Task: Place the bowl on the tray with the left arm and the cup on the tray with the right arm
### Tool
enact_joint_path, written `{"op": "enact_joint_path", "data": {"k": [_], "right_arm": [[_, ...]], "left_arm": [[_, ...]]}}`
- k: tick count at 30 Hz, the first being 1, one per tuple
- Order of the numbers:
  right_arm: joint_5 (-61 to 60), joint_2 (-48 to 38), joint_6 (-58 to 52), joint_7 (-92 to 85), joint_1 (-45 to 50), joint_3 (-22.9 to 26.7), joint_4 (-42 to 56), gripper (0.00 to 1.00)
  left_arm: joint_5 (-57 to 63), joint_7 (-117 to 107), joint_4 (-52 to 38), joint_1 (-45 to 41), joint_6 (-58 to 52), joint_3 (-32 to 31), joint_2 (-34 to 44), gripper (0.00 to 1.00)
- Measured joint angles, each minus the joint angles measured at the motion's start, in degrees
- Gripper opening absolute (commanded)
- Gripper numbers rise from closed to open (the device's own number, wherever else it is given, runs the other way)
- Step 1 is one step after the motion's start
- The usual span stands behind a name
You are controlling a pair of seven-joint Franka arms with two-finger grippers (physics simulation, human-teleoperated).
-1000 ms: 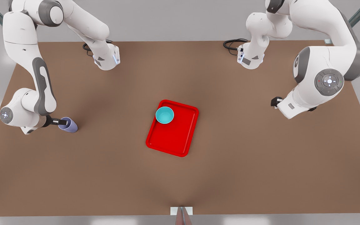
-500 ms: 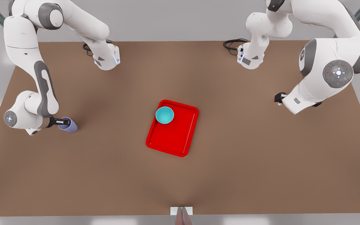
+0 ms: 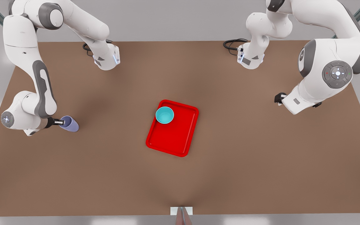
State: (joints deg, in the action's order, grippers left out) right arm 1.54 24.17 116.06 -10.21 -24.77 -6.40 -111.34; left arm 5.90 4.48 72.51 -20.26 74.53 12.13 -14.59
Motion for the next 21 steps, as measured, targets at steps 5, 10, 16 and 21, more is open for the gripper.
{"op": "enact_joint_path", "data": {"k": [5, 10, 16, 21], "right_arm": [[0.0, -0.2, -5.7, 1.7, 0.2, -0.6, 5.2, 0.21], [-0.1, 0.1, -11.6, 5.0, 3.3, -0.6, 10.6, 0.21], [-4.1, 0.0, -14.2, 13.0, 11.8, -2.1, 14.0, 0.21], [-6.7, 0.2, -16.3, 25.2, 12.2, -13.1, 16.5, 0.21]], "left_arm": [[0.0, 0.0, -0.2, -0.1, 0.0, -0.2, 0.2, 1.00], [0.3, -0.6, -0.2, -3.0, 3.1, -0.8, -1.3, 1.00], [0.6, 0.1, 0.2, -2.6, 2.5, -0.5, -2.6, 1.00], [-0.6, -0.6, 0.3, -2.6, 2.3, -0.5, -2.9, 1.00]]}}
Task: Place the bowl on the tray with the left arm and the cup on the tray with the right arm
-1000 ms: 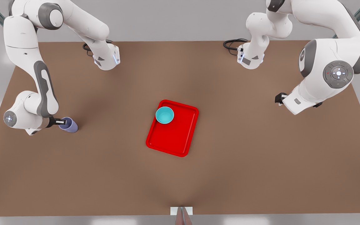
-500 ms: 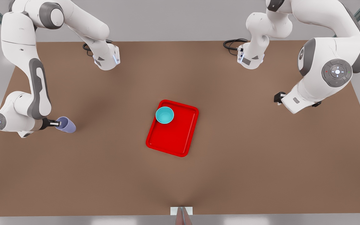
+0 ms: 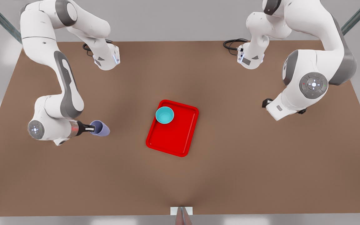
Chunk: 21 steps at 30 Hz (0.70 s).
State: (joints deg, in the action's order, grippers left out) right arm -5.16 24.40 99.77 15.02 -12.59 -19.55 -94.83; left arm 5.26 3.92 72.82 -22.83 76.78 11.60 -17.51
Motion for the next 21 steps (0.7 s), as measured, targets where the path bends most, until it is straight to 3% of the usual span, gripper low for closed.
{"op": "enact_joint_path", "data": {"k": [3, 5, 9, 21], "right_arm": [[0.1, 5.1, 0.0, 13.4, 0.2, -8.5, 6.3, 0.21], [0.0, 7.5, 0.3, 18.1, 1.2, -10.5, 8.8, 0.21], [0.3, 13.6, 1.0, 21.8, 5.2, -10.4, 14.7, 0.21], [2.3, 18.4, 10.4, 25.7, 15.5, -9.9, 14.5, 0.21]], "left_arm": [[-0.4, 0.2, 0.0, 0.0, 0.2, 0.1, -0.4, 1.00], [-0.5, 0.1, 0.0, 0.0, 0.3, 0.1, -0.5, 1.00], [-0.5, 0.1, 0.0, 0.0, 0.3, 0.1, -0.7, 1.00], [-0.5, 0.0, 0.0, 0.2, 0.6, 0.2, -1.5, 1.00]]}}
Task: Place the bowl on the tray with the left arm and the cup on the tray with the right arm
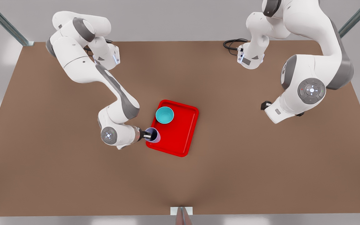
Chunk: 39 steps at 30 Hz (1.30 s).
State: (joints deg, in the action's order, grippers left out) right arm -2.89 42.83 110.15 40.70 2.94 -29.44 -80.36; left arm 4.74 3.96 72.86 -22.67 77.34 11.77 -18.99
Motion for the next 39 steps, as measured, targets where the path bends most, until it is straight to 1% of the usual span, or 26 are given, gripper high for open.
{"op": "enact_joint_path", "data": {"k": [5, 6, 7, 9, 10, 11, 12, 13, 20, 22, 24, 26, 29, 34, 36, 37, 38, 39], "right_arm": [[0.7, 0.0, 4.7, 0.8, 2.7, 0.3, -3.0, 0.21], [0.9, 0.2, 6.0, 2.5, 4.5, 1.7, -3.1, 0.21], [1.0, 0.7, 6.6, 2.7, 5.0, 1.8, -3.2, 0.22], [1.5, 1.0, 6.9, 2.7, 5.1, 1.8, -3.4, 0.28], [1.6, 1.0, 7.1, 2.7, 5.1, 1.8, -3.7, 0.29], [1.7, 1.2, 7.1, 2.7, 5.3, 1.8, -3.8, 0.41], [3.1, 1.4, 6.8, 2.9, 5.8, 1.8, -3.8, 0.73], [3.7, 1.4, 6.7, 3.3, 5.8, 1.8, -3.8, 1.00], [4.3, 1.2, 6.7, 3.3, 5.8, 1.8, -3.8, 1.00], [4.3, 0.1, 6.0, 3.3, 5.1, 1.8, -3.5, 1.00], [4.5, -4.7, 4.2, 3.4, 1.7, 2.3, -3.6, 1.00], [9.8, -9.5, 1.2, 2.1, -4.6, 2.7, -3.7, 1.00], [11.2, -14.9, -5.5, -8.0, -13.8, 2.7, -3.8, 1.00], [10.6, -26.8, -16.3, -20.5, -20.3, 2.7, -2.7, 1.00], [10.5, -28.6, -22.0, -25.9, -24.3, 2.8, 0.0, 1.00], [10.1, -30.9, -22.2, -28.0, -26.6, 2.6, -0.6, 1.00], [6.6, -33.4, -22.6, -32.0, -26.0, 6.2, -1.8, 1.00], [4.9, -36.8, -22.2, -34.6, -19.1, 16.7, -4.7, 1.00]], "left_arm": [[0.0, 0.1, 0.0, 0.1, 0.0, 0.0, -0.2, 1.00], [0.0, 0.1, 0.0, 0.1, 0.1, 0.0, -0.2, 1.00], [0.0, 0.1, 0.0, 0.1, 0.1, 0.0, -0.4, 1.00], [0.0, 0.0, 0.0, 0.1, 0.1, 0.0, -0.4, 1.00], [0.0, -0.2, -0.2, 0.1, 0.1, -0.1, -0.4, 1.00], [-0.1, -0.2, -0.2, 0.0, 0.1, 0.0, -0.4, 1.00], [-0.1, -0.2, -0.3, 0.1, 0.1, -0.1, -0.4, 1.00], [-0.1, -0.1, -0.2, 0.1, 0.1, -0.1, -0.5, 1.00], [-0.1, 0.0, -0.2, 0.1, 0.1, 0.0, -0.8, 1.00], [-0.1, 0.1, -0.2, 0.1, 0.1, 0.0, -0.9, 1.00], [-0.1, 0.1, -0.3, 0.2, 0.1, 0.0, -0.6, 1.00], [-0.2, 0.4, -0.2, 0.2, 0.2, 0.0, -0.6, 1.00], [-0.2, -0.2, -0.6, 0.2, 0.3, 0.1, -0.5, 1.00], [-0.8, -0.1, -0.6, 0.2, -0.1, -0.1, -0.2, 1.00], [-1.2, 0.0, -0.5, 0.3, -0.1, 0.0, -0.6, 1.00], [-1.3, 0.0, -0.5, 0.3, -0.1, 0.0, -0.6, 1.00], [-1.3, 0.0, -0.5, 0.3, -0.1, 0.0, -0.6, 1.00], [-1.4, 0.0, -0.5, 0.2, -0.1, 0.0, -0.6, 1.00]]}}
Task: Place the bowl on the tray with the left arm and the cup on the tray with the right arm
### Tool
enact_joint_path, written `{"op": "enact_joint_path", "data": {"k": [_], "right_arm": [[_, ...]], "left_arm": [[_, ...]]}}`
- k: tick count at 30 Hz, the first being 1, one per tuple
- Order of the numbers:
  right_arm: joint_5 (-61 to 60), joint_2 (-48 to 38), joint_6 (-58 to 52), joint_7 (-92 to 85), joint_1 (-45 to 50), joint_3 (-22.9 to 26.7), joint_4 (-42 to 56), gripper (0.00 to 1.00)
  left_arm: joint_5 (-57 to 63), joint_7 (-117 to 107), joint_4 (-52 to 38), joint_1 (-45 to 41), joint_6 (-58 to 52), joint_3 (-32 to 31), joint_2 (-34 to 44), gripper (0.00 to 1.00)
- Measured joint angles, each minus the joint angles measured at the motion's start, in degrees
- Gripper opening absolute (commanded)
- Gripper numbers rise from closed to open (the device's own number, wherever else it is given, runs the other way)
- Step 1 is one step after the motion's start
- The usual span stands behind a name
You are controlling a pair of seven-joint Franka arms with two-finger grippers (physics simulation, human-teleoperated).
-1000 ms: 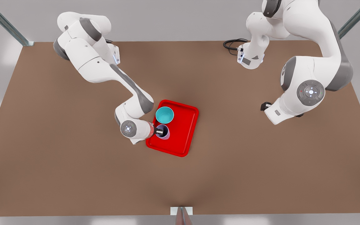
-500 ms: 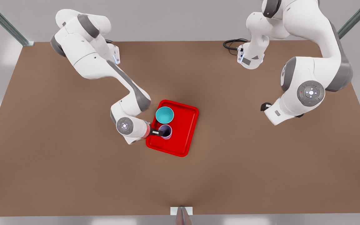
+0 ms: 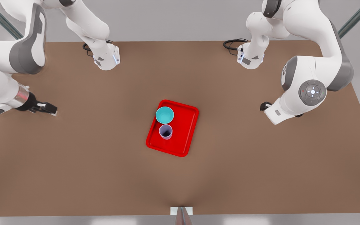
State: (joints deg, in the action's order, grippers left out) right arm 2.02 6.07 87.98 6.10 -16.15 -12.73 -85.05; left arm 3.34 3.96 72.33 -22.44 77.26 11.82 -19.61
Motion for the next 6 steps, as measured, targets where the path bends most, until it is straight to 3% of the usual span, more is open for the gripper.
{"op": "enact_joint_path", "data": {"k": [1, 2, 6], "right_arm": [[-1.9, -4.2, 2.1, -0.4, 7.8, 9.3, -5.2, 1.00], [-2.1, -5.3, 4.3, -1.3, 11.4, 13.3, -7.6, 1.00], [-3.5, -0.3, 4.6, -2.4, 14.0, 14.0, -4.2, 1.00]], "left_arm": [[0.0, 0.0, 0.0, 0.0, 0.0, 0.0, 0.0, 1.00], [-0.1, 0.0, 0.0, 0.0, 0.0, 0.0, 0.0, 1.00], [-0.1, -0.1, 0.0, 0.0, -0.2, 0.0, 0.0, 1.00]]}}
